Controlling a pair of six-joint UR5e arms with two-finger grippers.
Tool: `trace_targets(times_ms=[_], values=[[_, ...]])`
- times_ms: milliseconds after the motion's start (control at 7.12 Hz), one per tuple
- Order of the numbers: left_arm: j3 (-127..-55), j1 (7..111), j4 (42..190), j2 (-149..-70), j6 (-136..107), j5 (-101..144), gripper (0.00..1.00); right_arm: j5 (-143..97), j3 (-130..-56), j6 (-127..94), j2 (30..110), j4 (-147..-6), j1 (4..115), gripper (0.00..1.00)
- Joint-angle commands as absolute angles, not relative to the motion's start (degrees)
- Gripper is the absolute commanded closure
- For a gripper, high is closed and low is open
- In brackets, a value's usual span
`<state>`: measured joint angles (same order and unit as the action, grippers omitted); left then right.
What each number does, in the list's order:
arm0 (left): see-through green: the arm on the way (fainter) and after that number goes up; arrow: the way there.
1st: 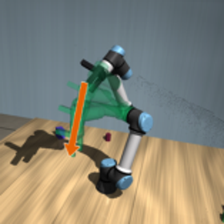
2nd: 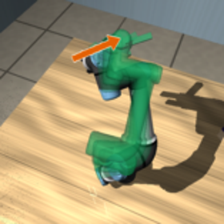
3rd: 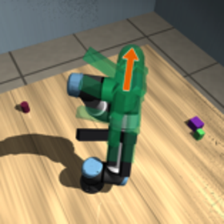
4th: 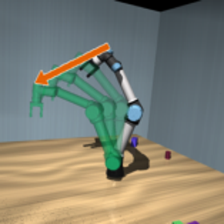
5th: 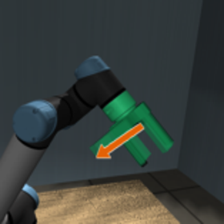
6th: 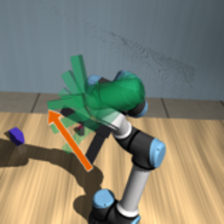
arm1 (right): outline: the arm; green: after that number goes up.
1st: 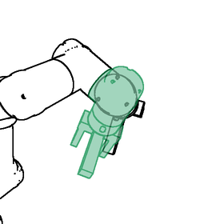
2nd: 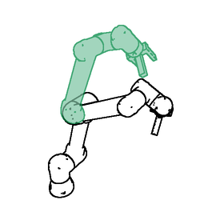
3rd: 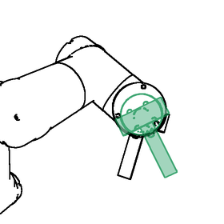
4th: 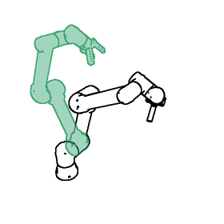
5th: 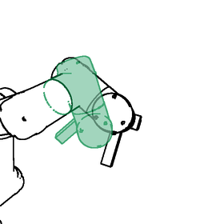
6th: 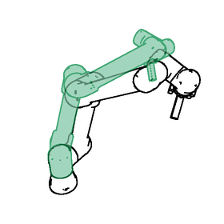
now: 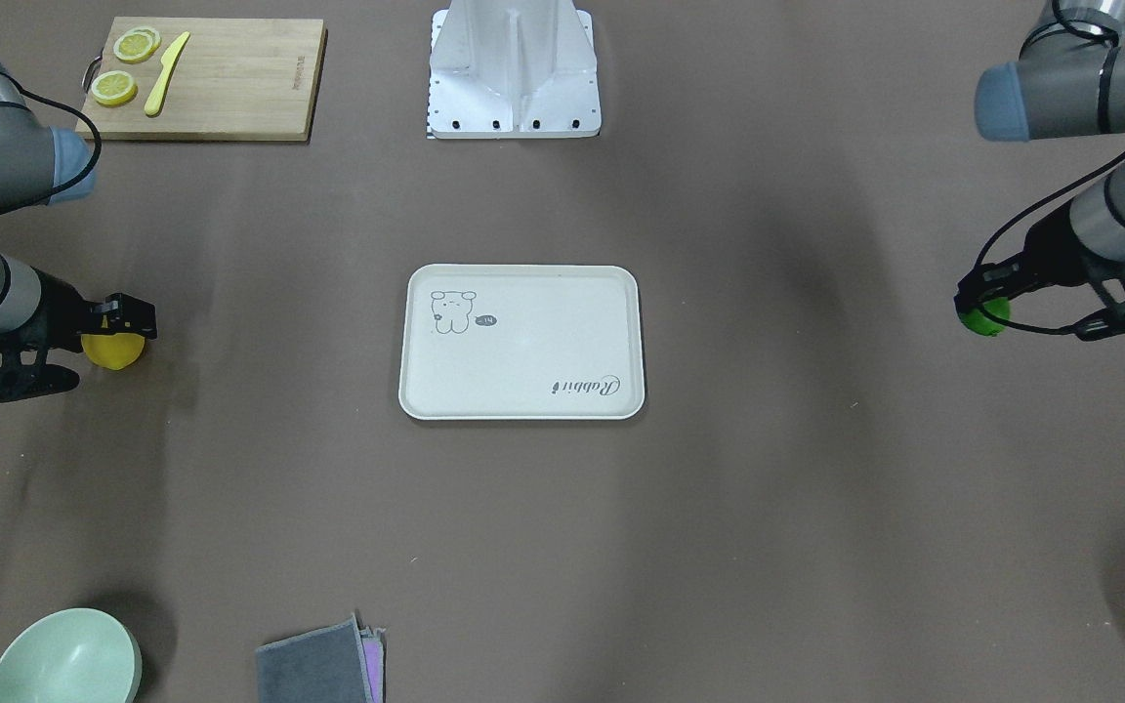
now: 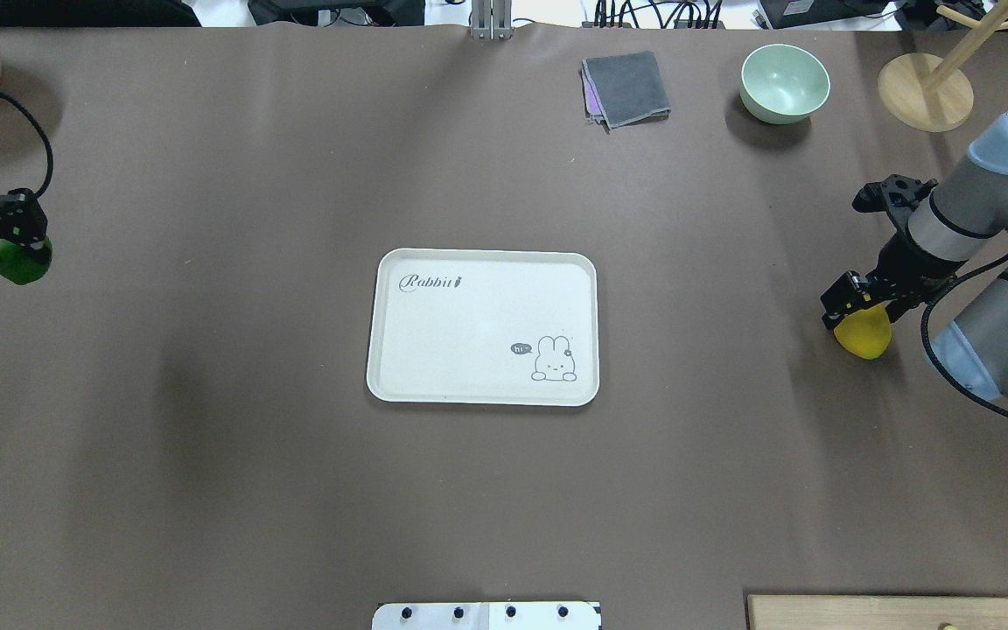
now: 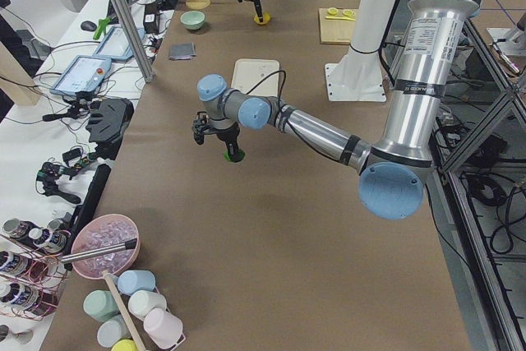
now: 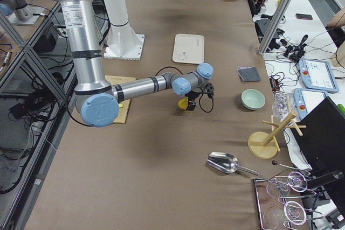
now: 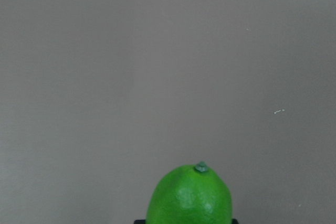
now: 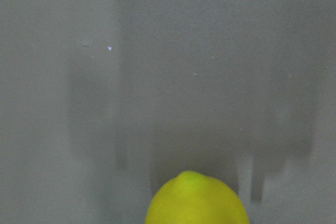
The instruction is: Place all lemons on tray
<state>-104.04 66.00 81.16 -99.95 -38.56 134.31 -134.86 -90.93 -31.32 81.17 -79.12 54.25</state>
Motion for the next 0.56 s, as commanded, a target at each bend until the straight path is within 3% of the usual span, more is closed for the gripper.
trace_targets(times_ms=[0,140,281,421], values=[[-107.66,70.21,72.1,-100.98,-33.32,134.38,1.0,-134.91,-90.88,-31.11,81.83,-79.28,54.4,0.11],[-108.62,70.31,67.28,-103.94,-33.22,134.3,1.0,-135.0,-90.88,-31.11,81.83,-79.36,54.4,0.25],[-108.81,70.57,63.32,-105.98,-31.05,134.3,1.0,-135.26,-90.97,-31.2,81.65,-79.8,54.49,0.46],[-108.63,71.01,59.54,-109.22,-30.76,134.12,1.0,-135.79,-91.66,-31.2,81.22,-81.98,55.28,0.56]])
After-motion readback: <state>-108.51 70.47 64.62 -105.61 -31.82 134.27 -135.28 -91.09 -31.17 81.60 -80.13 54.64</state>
